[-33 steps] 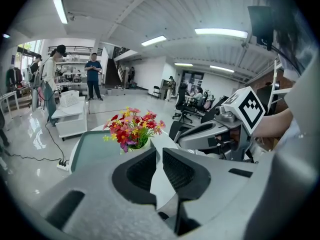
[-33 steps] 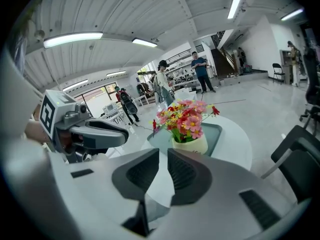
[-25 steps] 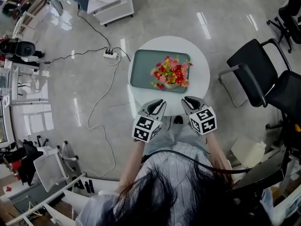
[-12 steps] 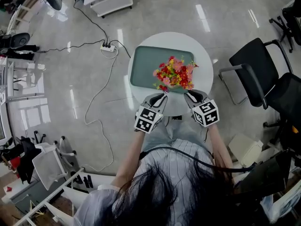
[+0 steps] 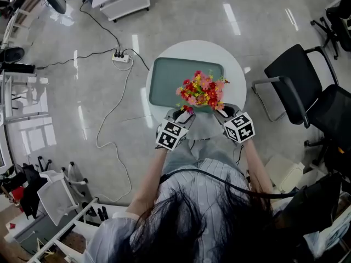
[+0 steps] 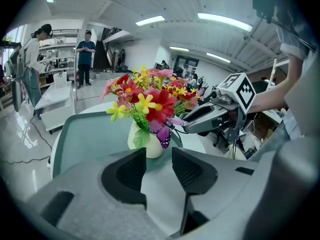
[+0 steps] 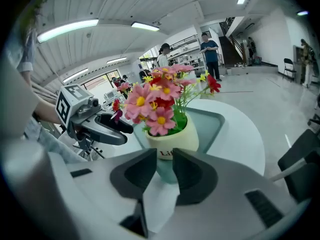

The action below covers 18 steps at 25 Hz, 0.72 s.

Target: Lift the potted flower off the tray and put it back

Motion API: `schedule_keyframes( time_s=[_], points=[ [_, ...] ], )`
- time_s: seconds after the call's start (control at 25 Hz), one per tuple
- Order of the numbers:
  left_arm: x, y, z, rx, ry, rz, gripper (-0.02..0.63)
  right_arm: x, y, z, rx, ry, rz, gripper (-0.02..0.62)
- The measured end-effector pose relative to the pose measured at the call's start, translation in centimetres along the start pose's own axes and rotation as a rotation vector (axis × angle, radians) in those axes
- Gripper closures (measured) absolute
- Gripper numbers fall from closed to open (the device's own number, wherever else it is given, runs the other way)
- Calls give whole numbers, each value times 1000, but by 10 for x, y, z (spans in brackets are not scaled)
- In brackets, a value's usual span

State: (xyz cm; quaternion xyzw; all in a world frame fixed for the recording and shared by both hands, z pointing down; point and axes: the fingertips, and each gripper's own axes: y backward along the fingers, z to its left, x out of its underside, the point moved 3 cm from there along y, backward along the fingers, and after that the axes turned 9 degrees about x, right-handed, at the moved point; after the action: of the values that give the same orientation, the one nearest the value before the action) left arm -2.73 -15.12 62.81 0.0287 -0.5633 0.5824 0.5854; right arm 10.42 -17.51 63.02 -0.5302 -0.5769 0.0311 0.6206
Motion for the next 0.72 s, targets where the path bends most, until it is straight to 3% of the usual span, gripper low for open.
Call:
schedule_keyframes(
  time_s=[0.12, 0.24, 0.36, 0.56, 0.72],
  points=[
    [3, -7, 5, 13, 5, 19, 453, 3, -8, -4, -21, 15, 30, 498],
    [5, -10, 12, 20, 19, 29, 437, 3, -14, -5, -36, 47, 45, 409],
    [7, -12, 21, 26, 18, 49, 421, -2, -19, -10, -33, 71, 41, 368],
    [8, -22, 31, 38, 7, 73, 396, -4, -28, -23, -29, 73, 32, 320],
    [7, -26, 37, 54, -33, 77, 368, -4, -34, -19, -55, 177, 58, 302]
  ],
)
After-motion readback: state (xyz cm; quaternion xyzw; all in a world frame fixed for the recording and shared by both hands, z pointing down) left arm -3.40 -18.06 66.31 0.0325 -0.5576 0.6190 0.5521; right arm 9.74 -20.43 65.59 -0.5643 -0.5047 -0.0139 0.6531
